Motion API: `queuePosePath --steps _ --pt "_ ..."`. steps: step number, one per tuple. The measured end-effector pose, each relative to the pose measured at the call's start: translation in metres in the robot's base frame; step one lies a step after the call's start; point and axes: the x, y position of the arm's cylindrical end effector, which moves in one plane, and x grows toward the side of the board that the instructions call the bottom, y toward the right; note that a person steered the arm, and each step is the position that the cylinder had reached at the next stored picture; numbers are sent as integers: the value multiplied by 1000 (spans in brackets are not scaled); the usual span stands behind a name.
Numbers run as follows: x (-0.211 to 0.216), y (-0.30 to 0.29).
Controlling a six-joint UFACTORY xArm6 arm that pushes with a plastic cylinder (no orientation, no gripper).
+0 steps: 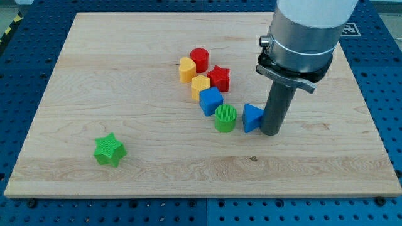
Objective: Point at the green star
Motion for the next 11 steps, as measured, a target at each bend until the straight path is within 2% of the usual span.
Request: queuePosePath --steps 1,2,3,4,5,7,9,11 --pt "6 2" --pt "38 19" --pt "88 -6" --pt "100 -57" --pt "97 -87" --pt "100 -110" --pt "99 -246" --pt "71 -265"
